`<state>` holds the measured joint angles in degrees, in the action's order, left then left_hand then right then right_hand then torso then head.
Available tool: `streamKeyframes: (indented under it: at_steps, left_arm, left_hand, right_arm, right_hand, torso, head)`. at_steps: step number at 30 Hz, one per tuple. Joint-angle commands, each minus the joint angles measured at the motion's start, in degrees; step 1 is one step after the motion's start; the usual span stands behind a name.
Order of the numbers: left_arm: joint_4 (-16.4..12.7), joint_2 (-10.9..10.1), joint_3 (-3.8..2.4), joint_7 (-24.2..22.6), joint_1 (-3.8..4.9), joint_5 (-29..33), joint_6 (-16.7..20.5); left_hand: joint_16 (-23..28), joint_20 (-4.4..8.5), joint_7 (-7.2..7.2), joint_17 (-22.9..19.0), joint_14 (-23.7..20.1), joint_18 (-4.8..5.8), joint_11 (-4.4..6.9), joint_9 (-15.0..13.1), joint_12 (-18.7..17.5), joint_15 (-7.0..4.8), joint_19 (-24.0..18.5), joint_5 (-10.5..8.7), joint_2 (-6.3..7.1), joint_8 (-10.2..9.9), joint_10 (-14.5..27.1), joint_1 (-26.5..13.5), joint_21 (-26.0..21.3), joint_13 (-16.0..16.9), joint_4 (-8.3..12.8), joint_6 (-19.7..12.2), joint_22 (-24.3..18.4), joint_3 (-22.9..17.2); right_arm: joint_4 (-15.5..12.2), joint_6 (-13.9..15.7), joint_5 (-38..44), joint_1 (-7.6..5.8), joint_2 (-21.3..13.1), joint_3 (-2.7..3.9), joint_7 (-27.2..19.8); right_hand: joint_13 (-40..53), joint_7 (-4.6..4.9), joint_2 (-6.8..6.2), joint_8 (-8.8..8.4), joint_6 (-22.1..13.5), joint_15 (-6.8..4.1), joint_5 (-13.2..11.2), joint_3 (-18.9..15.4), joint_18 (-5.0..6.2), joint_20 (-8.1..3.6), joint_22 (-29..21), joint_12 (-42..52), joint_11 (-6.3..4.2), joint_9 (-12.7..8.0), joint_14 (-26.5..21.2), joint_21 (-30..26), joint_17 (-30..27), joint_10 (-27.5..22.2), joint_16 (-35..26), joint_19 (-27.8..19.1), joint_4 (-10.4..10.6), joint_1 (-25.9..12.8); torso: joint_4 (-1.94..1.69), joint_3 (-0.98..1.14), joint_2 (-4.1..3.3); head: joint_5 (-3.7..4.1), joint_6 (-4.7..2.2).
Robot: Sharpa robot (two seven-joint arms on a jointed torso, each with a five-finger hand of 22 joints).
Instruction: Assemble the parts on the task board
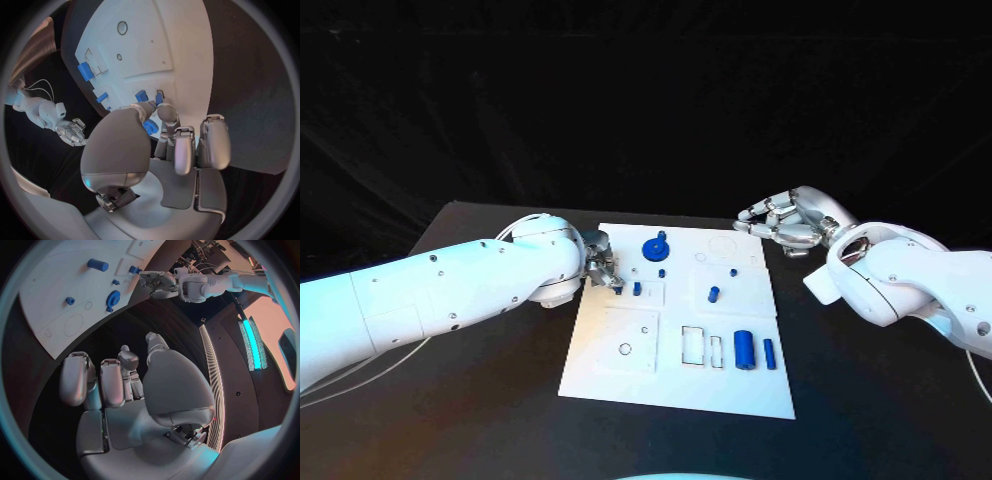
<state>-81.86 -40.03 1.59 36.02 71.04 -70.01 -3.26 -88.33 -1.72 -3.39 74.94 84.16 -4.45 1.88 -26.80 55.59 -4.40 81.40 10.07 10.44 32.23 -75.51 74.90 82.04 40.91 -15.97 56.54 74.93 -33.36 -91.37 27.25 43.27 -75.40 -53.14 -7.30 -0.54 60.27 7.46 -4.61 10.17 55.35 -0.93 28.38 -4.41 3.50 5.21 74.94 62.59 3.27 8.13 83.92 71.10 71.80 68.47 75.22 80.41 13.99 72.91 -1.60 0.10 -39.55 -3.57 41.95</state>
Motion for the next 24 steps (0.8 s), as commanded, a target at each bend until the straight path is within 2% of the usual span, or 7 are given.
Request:
streamKeyframes:
  at_steps: [1, 13, 24]
  left_arm:
    - [-0.2, 0.2, 0.0, 0.3, -0.04, -1.0, -2.0]
    - [-0.4, 0.3, 0.01, 0.4, -0.15, -2.1, -2.5]
    - [-0.3, 0.4, 0.02, 0.4, -0.16, -2.3, -2.9]
  left_hand:
    - [-0.4, 0.06, 0.82, 13.4, 5.3, 1.17, -0.12, -0.1, 0.2, -0.36, 0.3, 0.01, 0.15, 0.2, -0.4, 0.1, 0.3, -0.1, 9.3, 0.7, 1.3, -9.7]
    - [-0.4, 0.07, 0.83, 13.4, 5.3, 1.16, -0.1, -0.1, 0.1, -0.37, 0.3, 0.02, 0.12, 0.2, -0.5, -0.1, 0.2, -0.1, 9.3, 0.7, 1.3, -9.9]
    - [-0.4, 0.08, 0.84, 13.4, 5.3, 1.14, -0.1, -0.1, 0.2, -0.38, 0.2, 0.02, 0.14, 0.2, -0.5, -0.2, 0.2, 0.0, 9.3, 0.7, 1.2, -9.9]
  right_arm:
    - [0.0, -0.5, 0.6, 0.06, 0.0, 0.0, -0.3]
    - [0.0, -0.5, 0.6, 0.08, 0.0, 0.0, -0.4]
    - [0.0, -0.6, 0.6, 0.1, 0.0, 0.0, -0.4]
  right_hand:
    - [0.1, 0.29, 0.43, 0.32, 0.3, -0.28, 0.4, -0.3, 0.74, -0.22, 4.6, 0.4, -0.25, -0.1, 1.8, 0.0, 0.1, -0.1, -0.1, 0.1, 0.0, 0.1]
    - [0.0, 0.28, 0.57, 0.36, 0.3, -0.29, 0.5, -0.5, 0.74, -0.24, 4.6, 0.4, -0.27, -0.1, 1.9, 0.0, 0.1, -0.1, -0.1, 0.1, 0.1, 0.1]
    - [0.0, 0.28, 0.57, 0.36, 0.3, -0.29, 0.5, -0.5, 0.74, -0.24, 4.6, 0.4, -0.27, -0.1, 1.9, 0.0, 0.1, -0.1, -0.1, 0.1, 0.1, 0.1]
  torso:
    - [0.0, 0.0, -0.01]
    - [0.0, 0.02, -0.05]
    - [0.01, 0.0, -0.07]
  head:
    - [-0.04, -0.15]
    - [-0.03, -0.34]
    - [-0.09, -0.15]
